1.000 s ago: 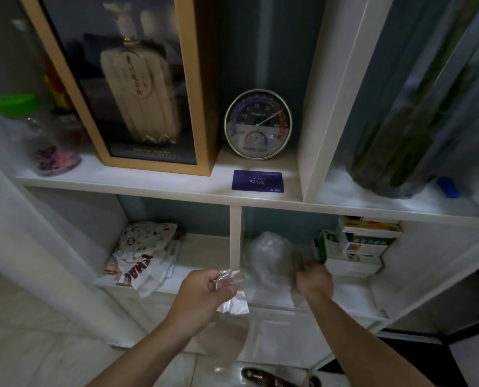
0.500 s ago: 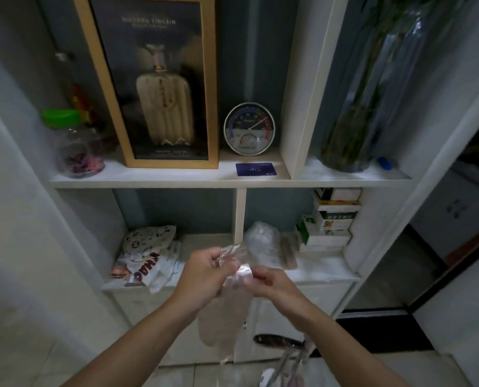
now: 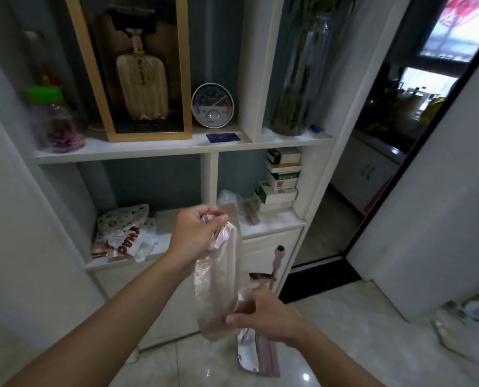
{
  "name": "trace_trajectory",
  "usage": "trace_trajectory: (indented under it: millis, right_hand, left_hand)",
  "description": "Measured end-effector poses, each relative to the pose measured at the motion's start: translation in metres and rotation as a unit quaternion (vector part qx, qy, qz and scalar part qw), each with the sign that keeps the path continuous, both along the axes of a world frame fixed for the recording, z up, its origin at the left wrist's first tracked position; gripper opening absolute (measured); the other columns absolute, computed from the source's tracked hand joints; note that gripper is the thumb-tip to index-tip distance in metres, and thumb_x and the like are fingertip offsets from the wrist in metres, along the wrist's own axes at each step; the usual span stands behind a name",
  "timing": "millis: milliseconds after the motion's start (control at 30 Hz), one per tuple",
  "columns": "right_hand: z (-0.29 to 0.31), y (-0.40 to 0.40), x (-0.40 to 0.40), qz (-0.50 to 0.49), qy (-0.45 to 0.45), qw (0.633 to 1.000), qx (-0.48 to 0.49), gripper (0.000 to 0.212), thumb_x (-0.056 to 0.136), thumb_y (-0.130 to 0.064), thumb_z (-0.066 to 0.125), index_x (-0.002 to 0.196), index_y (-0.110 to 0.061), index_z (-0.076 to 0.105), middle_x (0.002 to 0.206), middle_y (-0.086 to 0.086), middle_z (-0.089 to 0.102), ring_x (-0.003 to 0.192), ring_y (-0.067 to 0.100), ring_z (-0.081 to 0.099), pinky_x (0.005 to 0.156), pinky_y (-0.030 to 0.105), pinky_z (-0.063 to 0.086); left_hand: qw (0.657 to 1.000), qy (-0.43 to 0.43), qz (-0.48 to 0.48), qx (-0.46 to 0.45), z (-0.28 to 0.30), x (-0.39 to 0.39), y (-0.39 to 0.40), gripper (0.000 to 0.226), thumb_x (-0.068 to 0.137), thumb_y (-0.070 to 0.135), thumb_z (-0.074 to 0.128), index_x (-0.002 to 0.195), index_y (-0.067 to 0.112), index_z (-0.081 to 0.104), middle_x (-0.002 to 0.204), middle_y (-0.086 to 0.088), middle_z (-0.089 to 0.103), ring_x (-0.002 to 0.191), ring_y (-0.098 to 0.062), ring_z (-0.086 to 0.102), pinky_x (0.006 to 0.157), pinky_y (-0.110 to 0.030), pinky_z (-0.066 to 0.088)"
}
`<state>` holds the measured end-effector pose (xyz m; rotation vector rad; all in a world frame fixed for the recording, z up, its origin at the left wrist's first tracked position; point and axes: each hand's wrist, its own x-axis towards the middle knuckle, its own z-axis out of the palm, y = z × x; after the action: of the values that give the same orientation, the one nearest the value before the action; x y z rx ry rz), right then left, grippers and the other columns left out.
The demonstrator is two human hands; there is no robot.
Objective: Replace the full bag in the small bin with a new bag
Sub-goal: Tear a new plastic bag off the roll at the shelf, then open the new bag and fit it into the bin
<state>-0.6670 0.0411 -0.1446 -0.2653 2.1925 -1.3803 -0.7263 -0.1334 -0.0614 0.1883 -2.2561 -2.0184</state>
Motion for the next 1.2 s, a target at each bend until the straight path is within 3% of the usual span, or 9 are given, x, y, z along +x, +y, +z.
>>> trace_trajectory:
  millis: [100, 167, 300, 433, 633, 867, 1000, 1100, 1200]
  right_hand:
    - [0.006, 0.018, 0.022, -0.022, 0.007, 0.999, -0.021, 0.022, 0.082, -0.017, 0.073, 0.073, 0.002, 0.069, 0.066, 0.008, 0.057, 0.066, 0.012, 0.054, 0.064, 0.026, 0.043]
    - [0.01, 0.036, 0.037, -0.047, 0.008, 0.997, -0.06, 0.012, 0.082, -0.014, 0.073, 0.072, -0.008, 0.072, 0.069, 0.011, 0.066, 0.073, 0.017, 0.064, 0.071, 0.033, 0.05]
    - [0.017, 0.087, 0.071, -0.146, 0.01, 0.984, -0.105, 0.008, 0.083, -0.007, 0.072, 0.085, 0.0, 0.075, 0.078, 0.009, 0.072, 0.076, 0.018, 0.069, 0.071, 0.028, 0.054]
    - [0.024, 0.145, 0.119, -0.264, 0.0, 0.952, -0.158, 0.008, 0.085, 0.003, 0.068, 0.08, 0.0, 0.074, 0.074, 0.01, 0.071, 0.068, 0.016, 0.069, 0.068, 0.028, 0.058]
    - [0.024, 0.244, 0.215, -0.408, 0.005, 0.892, -0.194, 0.012, 0.082, 0.002, 0.072, 0.072, -0.005, 0.075, 0.068, 0.006, 0.073, 0.062, 0.013, 0.068, 0.059, 0.024, 0.054]
    - [0.01, 0.353, 0.339, -0.557, 0.035, 0.804, -0.207, 0.006, 0.079, 0.001, 0.075, 0.082, 0.006, 0.074, 0.072, 0.013, 0.069, 0.066, 0.02, 0.065, 0.064, 0.03, 0.054]
    - [0.0, 0.399, 0.4, -0.651, 0.036, 0.723, -0.23, 0.004, 0.079, 0.001, 0.075, 0.075, 0.001, 0.073, 0.068, 0.009, 0.069, 0.059, 0.016, 0.065, 0.058, 0.026, 0.052]
    - [-0.002, 0.43, 0.441, -0.709, 0.048, 0.656, -0.255, 0.004, 0.08, -0.003, 0.075, 0.077, -0.001, 0.073, 0.07, 0.01, 0.072, 0.06, 0.016, 0.068, 0.06, 0.027, 0.053]
    - [0.0, 0.457, 0.481, -0.738, 0.032, 0.616, -0.273, 0.019, 0.081, -0.013, 0.076, 0.093, 0.002, 0.074, 0.086, 0.014, 0.073, 0.074, 0.02, 0.07, 0.068, 0.031, 0.055]
  left_hand:
    - [1.0, 0.03, -0.002, -0.006, 0.006, 0.0, 0.019, 0.008, 0.084, 0.009, 0.072, 0.083, 0.017, 0.074, 0.079, 0.004, 0.072, 0.073, -0.007, 0.063, 0.069, -0.022, 0.048]
    - [0.999, 0.02, -0.024, -0.018, 0.003, 0.001, 0.037, 0.009, 0.085, 0.014, 0.072, 0.09, 0.021, 0.071, 0.086, 0.007, 0.07, 0.081, -0.009, 0.065, 0.071, -0.023, 0.049]
    - [0.988, -0.093, -0.114, -0.048, -0.003, 0.012, 0.086, 0.064, 0.077, 0.039, 0.075, 0.132, 0.022, 0.048, 0.117, -0.004, 0.064, 0.098, -0.023, 0.066, 0.089, -0.044, 0.055]
    - [0.971, -0.127, -0.186, -0.079, -0.009, 0.05, 0.155, 0.082, 0.075, 0.043, 0.073, 0.143, 0.02, 0.034, 0.134, -0.008, 0.053, 0.112, -0.028, 0.059, 0.096, -0.046, 0.049]
    - [0.929, -0.208, -0.298, -0.07, -0.029, 0.142, 0.275, 0.082, 0.069, 0.039, 0.076, 0.136, 0.007, 0.039, 0.115, -0.013, 0.059, 0.087, -0.024, 0.063, 0.076, -0.033, 0.051]
    - [0.767, -0.353, -0.534, -0.041, -0.053, 0.26, 0.392, 0.07, 0.068, 0.055, 0.072, 0.117, 0.007, 0.06, 0.091, -0.015, 0.072, 0.073, -0.023, 0.066, 0.072, -0.03, 0.05]
    - [0.687, -0.369, -0.625, -0.027, -0.062, 0.33, 0.451, 0.041, 0.079, 0.032, 0.071, 0.114, 0.009, 0.072, 0.117, -0.016, 0.07, 0.103, -0.028, 0.067, 0.088, -0.032, 0.052]
    - [0.69, -0.339, -0.636, -0.068, -0.072, 0.373, 0.487, 0.04, 0.068, 0.011, 0.078, 0.105, -0.001, 0.073, 0.105, -0.022, 0.073, 0.093, -0.031, 0.07, 0.096, -0.044, 0.053]
    - [0.678, -0.343, -0.646, -0.067, -0.081, 0.4, 0.524, 0.017, 0.08, -0.002, 0.069, 0.097, -0.006, 0.072, 0.094, -0.023, 0.072, 0.078, -0.03, 0.072, 0.079, -0.042, 0.058]
